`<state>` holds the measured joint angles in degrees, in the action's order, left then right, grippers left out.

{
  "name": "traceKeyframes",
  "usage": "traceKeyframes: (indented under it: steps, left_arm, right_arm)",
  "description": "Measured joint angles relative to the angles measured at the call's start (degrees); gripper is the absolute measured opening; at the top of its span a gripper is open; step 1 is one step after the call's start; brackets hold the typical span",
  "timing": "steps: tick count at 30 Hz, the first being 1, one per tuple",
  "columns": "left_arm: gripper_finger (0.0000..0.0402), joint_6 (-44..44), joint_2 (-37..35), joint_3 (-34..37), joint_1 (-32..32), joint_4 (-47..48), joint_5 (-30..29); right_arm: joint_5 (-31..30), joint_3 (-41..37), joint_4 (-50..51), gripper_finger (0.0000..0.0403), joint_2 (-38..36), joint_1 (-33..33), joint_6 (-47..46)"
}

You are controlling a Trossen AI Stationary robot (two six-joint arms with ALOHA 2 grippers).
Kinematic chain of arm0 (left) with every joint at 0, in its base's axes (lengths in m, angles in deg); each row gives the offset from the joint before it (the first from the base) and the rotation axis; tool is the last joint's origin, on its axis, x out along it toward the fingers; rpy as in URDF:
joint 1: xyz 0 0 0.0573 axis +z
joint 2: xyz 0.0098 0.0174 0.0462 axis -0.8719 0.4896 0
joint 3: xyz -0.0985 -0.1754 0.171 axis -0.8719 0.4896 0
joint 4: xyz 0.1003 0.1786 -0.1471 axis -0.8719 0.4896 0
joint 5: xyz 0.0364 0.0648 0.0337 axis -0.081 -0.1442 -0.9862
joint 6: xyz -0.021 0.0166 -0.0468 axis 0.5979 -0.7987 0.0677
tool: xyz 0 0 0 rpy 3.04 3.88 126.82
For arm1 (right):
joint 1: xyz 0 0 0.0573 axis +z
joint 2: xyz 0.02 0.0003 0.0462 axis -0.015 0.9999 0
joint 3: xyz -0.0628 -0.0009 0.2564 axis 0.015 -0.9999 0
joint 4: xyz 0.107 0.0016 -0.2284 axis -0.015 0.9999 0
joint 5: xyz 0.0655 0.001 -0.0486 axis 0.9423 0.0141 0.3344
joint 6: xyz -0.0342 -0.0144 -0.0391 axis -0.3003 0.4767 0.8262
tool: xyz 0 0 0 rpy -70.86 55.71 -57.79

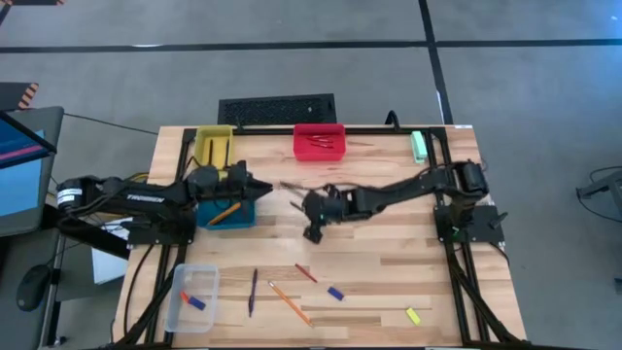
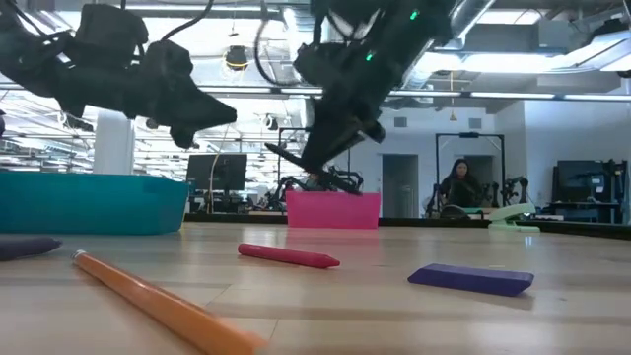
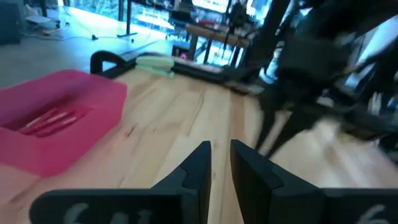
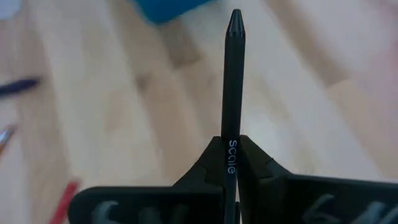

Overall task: Sort crayons/erasers/pens/pencils in bins
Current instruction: Put the black pen into the yellow bin

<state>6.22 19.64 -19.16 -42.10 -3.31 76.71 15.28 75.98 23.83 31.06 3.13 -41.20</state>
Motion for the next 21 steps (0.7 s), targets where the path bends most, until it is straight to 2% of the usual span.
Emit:
traceKeyframes:
  steps: [3,7,17,21]
  left_arm:
    - [0.0058,2.4,0.0,-1.1,2.0,-0.2,0.9]
    - [0.0079,4.2,-0.1,-2.2,4.5,0.0,3.8]
    - [0.0183,10.4,-2.8,-4.7,13.8,-0.1,14.4]
    - [0.0212,11.4,-3.1,-5.2,15.8,-0.2,15.8]
  right_arm:
    - [0.3,-0.1,-2.1,0.0022,-0.8,-3.1,3.0]
    - [3.7,-0.1,-7.6,0.0023,-1.1,-5.8,5.9]
    - [4.7,0.0,-22.4,0.0023,-1.3,-11.2,4.0]
    - [5.3,0.0,-28.2,0.0018,-1.3,-12.6,3.6]
